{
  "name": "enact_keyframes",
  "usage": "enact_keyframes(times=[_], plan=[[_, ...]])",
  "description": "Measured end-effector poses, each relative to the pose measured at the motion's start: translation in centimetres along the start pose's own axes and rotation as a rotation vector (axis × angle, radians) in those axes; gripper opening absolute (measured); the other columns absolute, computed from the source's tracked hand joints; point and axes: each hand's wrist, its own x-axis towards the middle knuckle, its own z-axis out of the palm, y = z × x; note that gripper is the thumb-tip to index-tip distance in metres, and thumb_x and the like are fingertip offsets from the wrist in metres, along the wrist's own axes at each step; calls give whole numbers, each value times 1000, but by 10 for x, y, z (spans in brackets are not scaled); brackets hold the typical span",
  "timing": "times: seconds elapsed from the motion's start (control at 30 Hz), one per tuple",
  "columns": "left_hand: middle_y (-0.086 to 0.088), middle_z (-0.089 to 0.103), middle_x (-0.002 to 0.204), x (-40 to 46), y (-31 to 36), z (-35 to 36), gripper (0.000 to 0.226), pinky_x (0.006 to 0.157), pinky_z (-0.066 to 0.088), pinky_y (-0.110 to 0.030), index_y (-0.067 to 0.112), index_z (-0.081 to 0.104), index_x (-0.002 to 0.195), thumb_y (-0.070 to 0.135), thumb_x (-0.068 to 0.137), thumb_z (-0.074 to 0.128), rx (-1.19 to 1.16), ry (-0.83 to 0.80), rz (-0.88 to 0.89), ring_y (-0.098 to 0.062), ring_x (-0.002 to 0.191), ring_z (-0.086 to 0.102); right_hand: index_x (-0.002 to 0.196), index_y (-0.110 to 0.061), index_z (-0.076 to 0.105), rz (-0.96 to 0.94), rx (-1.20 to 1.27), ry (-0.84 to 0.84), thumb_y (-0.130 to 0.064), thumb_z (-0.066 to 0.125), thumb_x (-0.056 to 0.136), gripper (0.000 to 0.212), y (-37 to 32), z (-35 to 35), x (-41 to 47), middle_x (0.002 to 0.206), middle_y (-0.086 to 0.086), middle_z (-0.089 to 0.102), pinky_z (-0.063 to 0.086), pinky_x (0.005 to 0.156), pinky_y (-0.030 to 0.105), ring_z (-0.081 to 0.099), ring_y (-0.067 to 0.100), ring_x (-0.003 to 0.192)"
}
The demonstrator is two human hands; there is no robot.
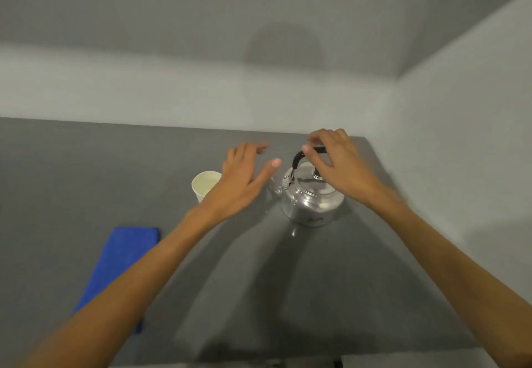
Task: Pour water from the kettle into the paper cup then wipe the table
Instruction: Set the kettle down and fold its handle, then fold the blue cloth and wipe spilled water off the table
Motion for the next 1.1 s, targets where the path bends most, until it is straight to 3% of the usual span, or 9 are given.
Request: enact_keyframes(times=[0.07,0.17,0.27,0.37,0.5,0.67,0.83,1.0,1.1], plan=[[3,47,121,-33,-7,-22,54,103,32,-38,17,44,127,54,87,36,62,0,-30,-15,113,36,116,-14,55,-39,32,-62,-36,47,96,31,-28,13,-10,111,-2,58,36,92,25,45,13,110],[-1,46,123,-83,-27,-44,51,99,33,-36,16,46,126,49,88,43,157,0,-100,-19,109,37,113,-12,57,-113,127,-139,-27,54,94,24,-69,45,-27,108,-1,57,28,84,13,47,8,99],[-4,46,127,-135,-59,-56,47,94,32,-35,17,45,130,37,89,57,291,47,-226,-24,110,40,111,-14,57,-113,268,-235,-24,57,92,22,-105,93,-37,107,-6,55,35,84,17,50,8,94],[-14,42,137,-183,-96,-67,56,98,31,-44,12,41,136,30,87,62,381,70,-540,-37,120,39,115,-11,57,-51,420,-320,-24,56,93,25,-138,151,-36,112,0,59,45,87,27,57,17,95],[-23,34,143,-223,-126,-81,70,102,29,-48,7,34,140,32,83,67,324,91,-956,-44,126,33,129,-9,49,127,457,-448,-29,52,95,39,-170,224,-19,128,10,58,45,96,37,58,24,109],[-21,38,137,-237,-140,-89,68,98,32,-51,5,35,137,31,83,67,335,107,-1004,-41,123,34,130,-7,47,295,375,-481,-33,50,95,44,-189,280,1,132,13,54,41,102,45,50,29,120],[-24,45,126,-233,-153,-94,57,100,36,-45,-5,42,123,21,81,71,162,114,-1000,-40,117,43,124,-4,48,236,191,-515,-42,52,93,49,-202,302,3,130,16,48,35,102,43,38,34,123],[-14,58,100,-229,-159,-103,30,71,41,-32,2,52,103,24,86,66,3,3,-1055,-29,89,55,119,0,50,220,126,-530,-39,49,96,44,-213,308,1,129,21,50,35,101,42,40,37,121],[-4,59,92,-230,-157,-109,26,63,40,-25,6,54,105,25,88,62,-33,-25,-983,-20,80,53,107,-1,53,218,289,-464,-31,51,96,33,-213,302,-2,114,21,55,40,94,40,46,33,109]])
